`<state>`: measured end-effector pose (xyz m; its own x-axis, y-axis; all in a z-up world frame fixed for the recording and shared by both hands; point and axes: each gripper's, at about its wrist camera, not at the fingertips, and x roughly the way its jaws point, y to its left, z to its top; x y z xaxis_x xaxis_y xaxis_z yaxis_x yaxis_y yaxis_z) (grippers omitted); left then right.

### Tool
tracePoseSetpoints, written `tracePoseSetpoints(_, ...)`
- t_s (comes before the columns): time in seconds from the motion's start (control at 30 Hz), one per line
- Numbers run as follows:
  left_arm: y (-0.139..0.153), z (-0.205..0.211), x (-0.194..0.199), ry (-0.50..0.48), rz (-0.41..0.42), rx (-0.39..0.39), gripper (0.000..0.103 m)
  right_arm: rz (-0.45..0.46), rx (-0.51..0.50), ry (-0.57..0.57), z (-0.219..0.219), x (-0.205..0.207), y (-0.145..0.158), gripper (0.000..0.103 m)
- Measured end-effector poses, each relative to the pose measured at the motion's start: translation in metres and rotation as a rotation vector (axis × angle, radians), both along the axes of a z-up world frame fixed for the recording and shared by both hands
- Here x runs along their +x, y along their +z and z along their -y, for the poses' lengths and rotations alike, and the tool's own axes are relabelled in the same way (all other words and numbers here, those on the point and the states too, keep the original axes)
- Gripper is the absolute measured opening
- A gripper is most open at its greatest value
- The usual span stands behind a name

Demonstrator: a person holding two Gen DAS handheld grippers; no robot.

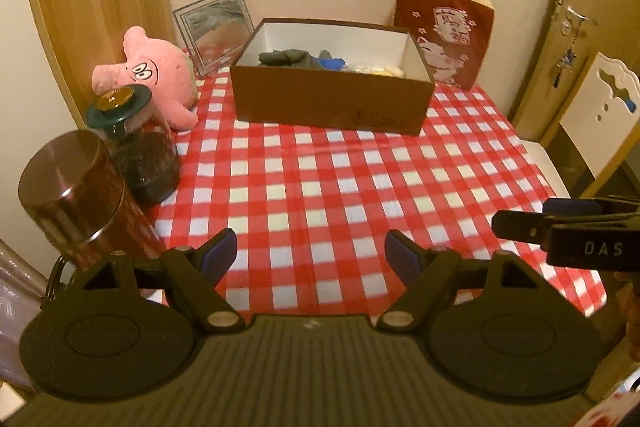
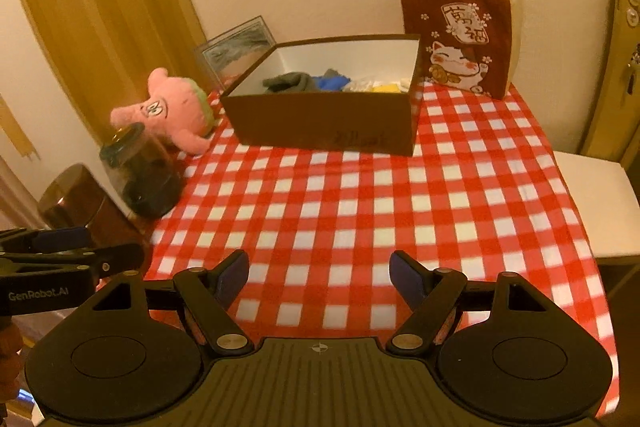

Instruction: Organize soft objects

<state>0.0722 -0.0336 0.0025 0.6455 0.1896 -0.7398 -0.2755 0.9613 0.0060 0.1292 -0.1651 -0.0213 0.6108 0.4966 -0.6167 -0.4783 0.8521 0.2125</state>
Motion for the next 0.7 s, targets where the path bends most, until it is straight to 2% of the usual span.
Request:
tracePoseSetpoints(0.33,-0.005,0.001,-0.034,-0.031,-0.007,-0.006,0.08,-0.012,-0.032,-0.013,-0.01,-0.04,-0.008,0.077)
tracePoseSetpoints(0.7,-0.005,-0.002,-0.043,-0.038,0.003,-0.012,0.08,-0.004,-0.057,-0.015,-0.022,-0.057,-0.01,0.077)
